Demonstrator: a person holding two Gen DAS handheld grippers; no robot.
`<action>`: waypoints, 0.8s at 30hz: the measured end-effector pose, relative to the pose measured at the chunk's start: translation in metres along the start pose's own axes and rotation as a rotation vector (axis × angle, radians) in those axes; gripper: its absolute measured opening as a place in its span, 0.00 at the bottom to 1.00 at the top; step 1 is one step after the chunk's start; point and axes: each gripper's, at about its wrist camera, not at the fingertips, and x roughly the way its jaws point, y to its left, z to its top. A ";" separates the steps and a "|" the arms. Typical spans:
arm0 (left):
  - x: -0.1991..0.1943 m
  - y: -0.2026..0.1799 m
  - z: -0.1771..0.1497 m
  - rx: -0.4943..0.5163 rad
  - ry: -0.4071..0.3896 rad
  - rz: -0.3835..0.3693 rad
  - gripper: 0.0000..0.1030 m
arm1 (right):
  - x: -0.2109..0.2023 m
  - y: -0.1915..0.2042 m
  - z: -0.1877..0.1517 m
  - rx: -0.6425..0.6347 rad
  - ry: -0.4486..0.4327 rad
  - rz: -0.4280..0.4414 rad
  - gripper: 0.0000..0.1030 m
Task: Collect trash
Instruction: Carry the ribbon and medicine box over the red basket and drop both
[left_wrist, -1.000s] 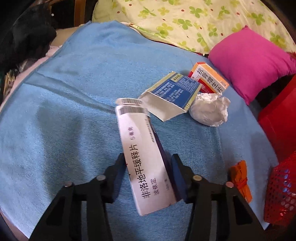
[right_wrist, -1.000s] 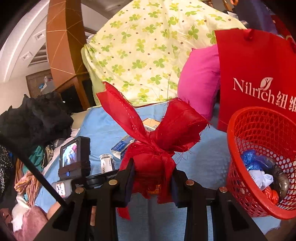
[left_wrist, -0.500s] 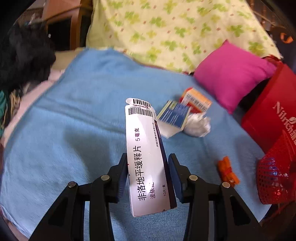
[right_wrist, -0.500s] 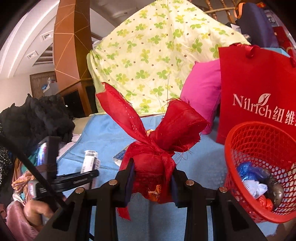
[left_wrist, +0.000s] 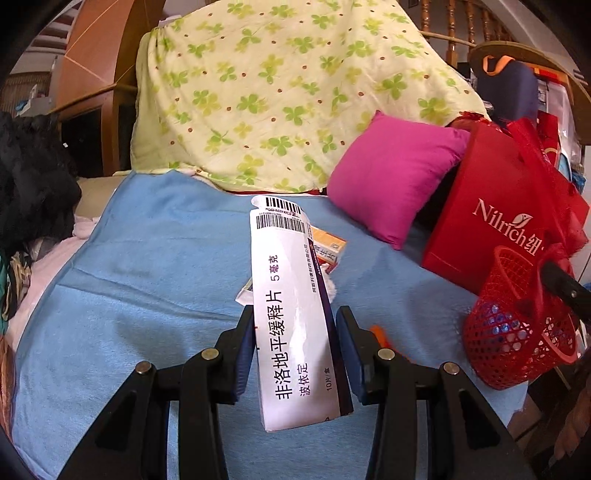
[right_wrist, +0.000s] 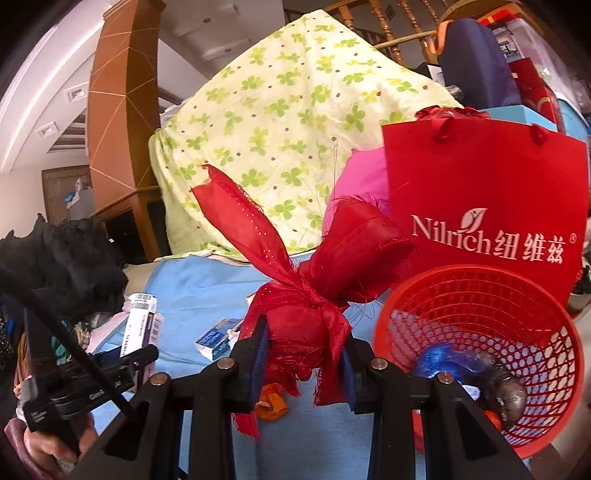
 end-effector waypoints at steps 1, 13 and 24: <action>-0.002 -0.004 0.000 0.007 0.004 0.009 0.43 | -0.001 -0.001 0.000 0.004 -0.001 -0.001 0.34; -0.035 -0.064 0.004 0.115 -0.013 0.106 0.44 | -0.013 -0.011 0.002 0.033 -0.019 -0.002 0.34; -0.059 -0.111 0.011 0.210 -0.045 0.161 0.44 | -0.029 -0.032 0.006 0.084 -0.049 -0.010 0.34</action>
